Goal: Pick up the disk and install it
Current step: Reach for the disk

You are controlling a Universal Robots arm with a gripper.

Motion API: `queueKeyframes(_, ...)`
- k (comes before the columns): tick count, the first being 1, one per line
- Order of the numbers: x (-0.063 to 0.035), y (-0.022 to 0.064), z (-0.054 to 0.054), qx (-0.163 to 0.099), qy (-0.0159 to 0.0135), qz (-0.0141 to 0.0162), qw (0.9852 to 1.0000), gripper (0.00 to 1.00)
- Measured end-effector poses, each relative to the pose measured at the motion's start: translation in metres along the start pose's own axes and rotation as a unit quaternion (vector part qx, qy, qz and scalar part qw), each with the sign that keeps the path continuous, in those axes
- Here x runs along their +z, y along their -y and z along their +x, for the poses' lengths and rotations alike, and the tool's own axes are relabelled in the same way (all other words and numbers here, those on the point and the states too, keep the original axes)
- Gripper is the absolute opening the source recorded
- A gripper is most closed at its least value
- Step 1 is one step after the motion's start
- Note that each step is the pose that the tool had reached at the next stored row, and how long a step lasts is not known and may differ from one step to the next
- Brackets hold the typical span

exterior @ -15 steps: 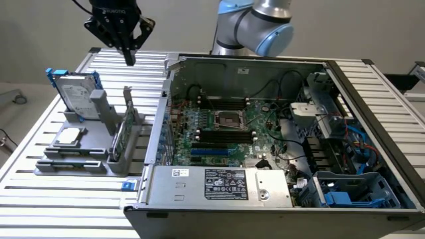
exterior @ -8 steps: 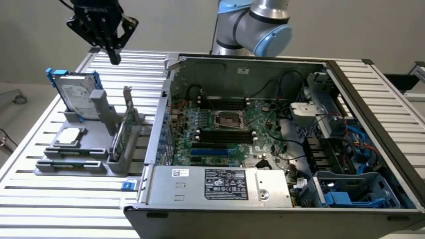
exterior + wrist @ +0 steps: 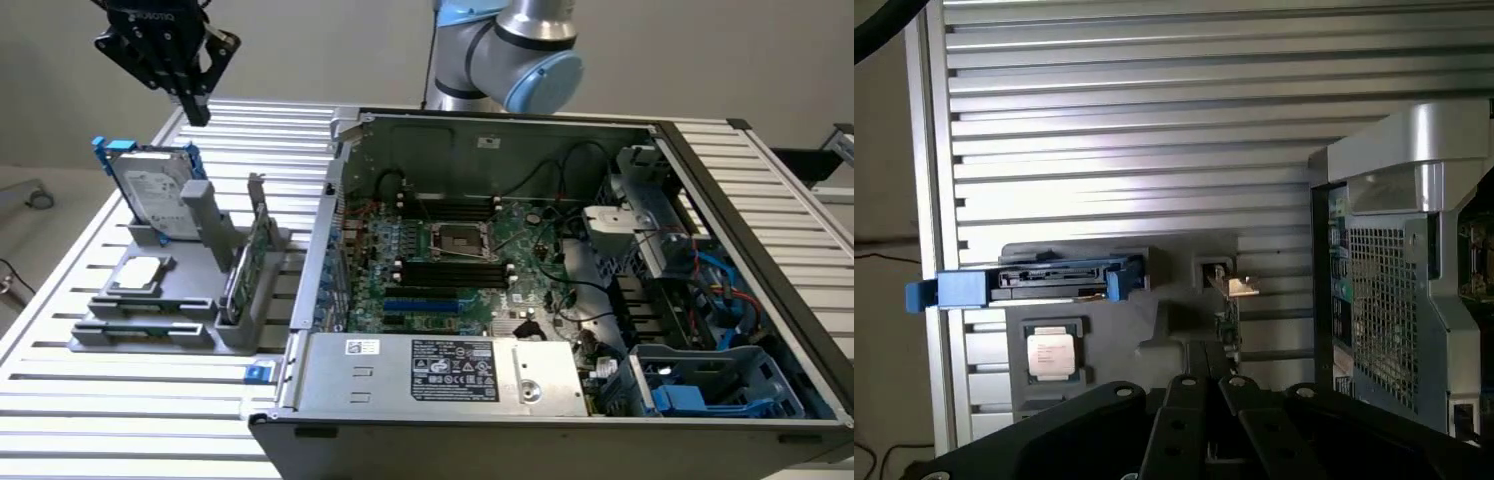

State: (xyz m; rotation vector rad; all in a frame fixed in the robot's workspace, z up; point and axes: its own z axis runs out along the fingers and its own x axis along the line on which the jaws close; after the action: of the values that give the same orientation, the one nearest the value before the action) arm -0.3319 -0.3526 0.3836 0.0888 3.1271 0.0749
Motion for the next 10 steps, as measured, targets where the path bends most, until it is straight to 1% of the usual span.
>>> queueKeyframes(10, 0.0015, -0.0149, 0.047, 0.000, 0.0000, 0.0002, 1.0000, 0.11)
